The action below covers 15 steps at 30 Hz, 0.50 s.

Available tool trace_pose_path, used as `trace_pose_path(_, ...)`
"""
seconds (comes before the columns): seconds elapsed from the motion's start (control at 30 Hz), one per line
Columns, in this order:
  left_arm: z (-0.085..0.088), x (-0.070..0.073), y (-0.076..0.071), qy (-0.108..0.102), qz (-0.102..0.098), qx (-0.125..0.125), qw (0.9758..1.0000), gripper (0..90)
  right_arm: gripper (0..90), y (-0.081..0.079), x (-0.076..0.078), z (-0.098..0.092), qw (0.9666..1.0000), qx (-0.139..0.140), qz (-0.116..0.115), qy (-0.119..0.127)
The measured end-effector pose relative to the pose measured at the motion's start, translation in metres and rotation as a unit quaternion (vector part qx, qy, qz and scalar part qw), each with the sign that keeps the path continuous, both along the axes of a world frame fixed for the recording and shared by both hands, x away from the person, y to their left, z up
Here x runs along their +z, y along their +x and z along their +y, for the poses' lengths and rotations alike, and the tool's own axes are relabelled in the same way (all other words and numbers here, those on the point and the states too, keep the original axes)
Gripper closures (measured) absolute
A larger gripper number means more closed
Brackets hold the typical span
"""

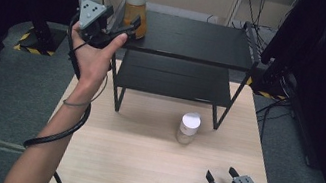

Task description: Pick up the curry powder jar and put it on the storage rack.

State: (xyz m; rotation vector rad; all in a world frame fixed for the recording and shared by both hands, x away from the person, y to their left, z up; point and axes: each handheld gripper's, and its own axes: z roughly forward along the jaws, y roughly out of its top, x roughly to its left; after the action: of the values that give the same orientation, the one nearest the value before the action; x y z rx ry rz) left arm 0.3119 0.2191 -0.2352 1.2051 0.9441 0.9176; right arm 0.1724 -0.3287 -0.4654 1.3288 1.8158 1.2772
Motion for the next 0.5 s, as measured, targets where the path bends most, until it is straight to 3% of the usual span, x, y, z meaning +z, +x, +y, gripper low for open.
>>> trace_pose_path(0.3, 0.005, -0.021, -0.016, -0.008, -0.020, -0.015, 0.9997, 16.2, 10.1, 0.000, 0.000, 0.000, 1.0000, 0.000, 0.000, 0.001)
trace_pose_path(0.5, 0.006, -0.037, -0.027, -0.002, -0.029, -0.032, 0.9991, 16.1, 10.0, 0.000, 0.000, 0.000, 1.0000, 0.001, 0.000, -0.001)
